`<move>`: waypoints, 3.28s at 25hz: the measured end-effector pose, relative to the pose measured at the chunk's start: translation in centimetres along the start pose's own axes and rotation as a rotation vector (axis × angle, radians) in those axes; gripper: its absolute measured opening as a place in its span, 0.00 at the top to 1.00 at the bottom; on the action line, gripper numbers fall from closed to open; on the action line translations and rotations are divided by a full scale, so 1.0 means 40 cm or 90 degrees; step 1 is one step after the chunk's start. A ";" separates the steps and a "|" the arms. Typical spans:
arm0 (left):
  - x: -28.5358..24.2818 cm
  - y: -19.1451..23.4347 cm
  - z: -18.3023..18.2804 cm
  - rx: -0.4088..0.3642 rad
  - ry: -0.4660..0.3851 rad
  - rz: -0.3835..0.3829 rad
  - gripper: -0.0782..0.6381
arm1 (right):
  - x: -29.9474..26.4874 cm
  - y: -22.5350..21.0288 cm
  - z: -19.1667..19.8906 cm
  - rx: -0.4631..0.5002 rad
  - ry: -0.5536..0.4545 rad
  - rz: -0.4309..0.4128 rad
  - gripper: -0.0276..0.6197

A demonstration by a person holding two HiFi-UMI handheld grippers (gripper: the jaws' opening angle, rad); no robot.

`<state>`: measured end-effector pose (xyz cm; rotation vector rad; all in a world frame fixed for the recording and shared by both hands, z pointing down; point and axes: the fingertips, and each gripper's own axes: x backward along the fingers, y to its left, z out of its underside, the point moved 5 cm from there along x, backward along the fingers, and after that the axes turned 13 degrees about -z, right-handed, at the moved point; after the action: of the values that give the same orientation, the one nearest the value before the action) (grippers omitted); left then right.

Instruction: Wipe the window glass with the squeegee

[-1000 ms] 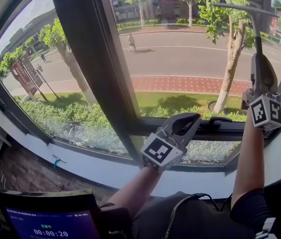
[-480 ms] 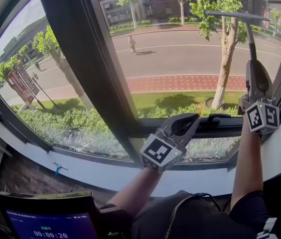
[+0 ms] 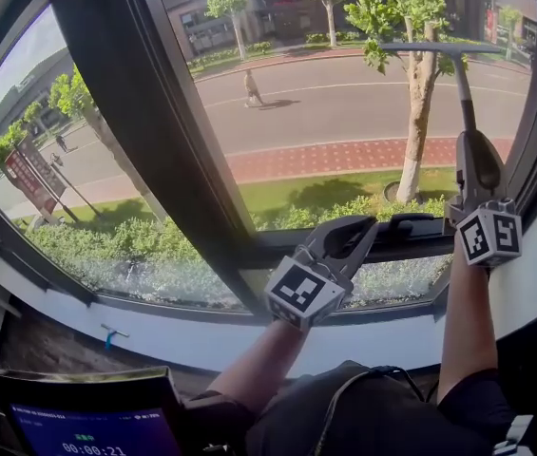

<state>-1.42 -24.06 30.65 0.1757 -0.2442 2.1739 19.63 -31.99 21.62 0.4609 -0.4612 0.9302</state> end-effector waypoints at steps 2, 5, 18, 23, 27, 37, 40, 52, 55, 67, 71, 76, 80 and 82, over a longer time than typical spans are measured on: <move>-0.005 -0.006 0.003 0.005 0.006 0.007 0.89 | 0.015 0.003 0.015 -0.006 0.009 0.002 0.80; -0.015 -0.018 0.008 0.009 0.014 0.015 0.89 | 0.044 0.002 0.037 -0.011 0.025 0.003 0.80; -0.050 -0.058 0.050 0.029 0.007 0.037 0.89 | 0.148 0.021 0.110 -0.028 0.078 0.003 0.80; -0.062 -0.064 0.061 0.031 0.011 0.047 0.89 | 0.174 0.028 0.141 -0.040 0.091 0.007 0.80; -0.066 -0.061 0.063 0.035 0.022 0.053 0.89 | 0.187 0.036 0.161 -0.053 0.100 0.011 0.80; -0.057 -0.070 0.079 0.040 0.030 0.061 0.89 | 0.241 0.056 0.201 -0.081 0.125 0.026 0.80; -0.059 -0.073 0.087 0.043 0.033 0.073 0.89 | 0.253 0.058 0.220 -0.088 0.135 0.030 0.80; -0.046 -0.080 0.108 0.054 0.056 0.069 0.89 | 0.331 0.076 0.293 -0.121 0.185 0.043 0.80; -0.038 -0.078 0.115 0.054 0.059 0.070 0.89 | 0.346 0.081 0.312 -0.128 0.195 0.046 0.80; -0.018 -0.076 0.139 0.063 0.080 0.048 0.89 | 0.425 0.097 0.388 -0.166 0.245 0.054 0.80; -0.013 -0.076 0.147 0.063 0.086 0.044 0.89 | 0.447 0.100 0.410 -0.176 0.256 0.058 0.80; -0.007 -0.081 0.147 0.071 0.109 0.044 0.89 | 0.471 0.101 0.440 -0.191 0.281 0.062 0.80; -0.007 -0.076 0.152 0.069 0.109 0.039 0.89 | 0.487 0.100 0.463 -0.199 0.293 0.062 0.80; -0.005 -0.074 0.152 0.070 0.110 0.036 0.89 | 0.492 0.101 0.469 -0.199 0.296 0.061 0.80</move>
<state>1.31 -24.01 36.84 0.0421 -0.0327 2.2452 23.10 -27.68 48.53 -0.0669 -0.1973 1.0019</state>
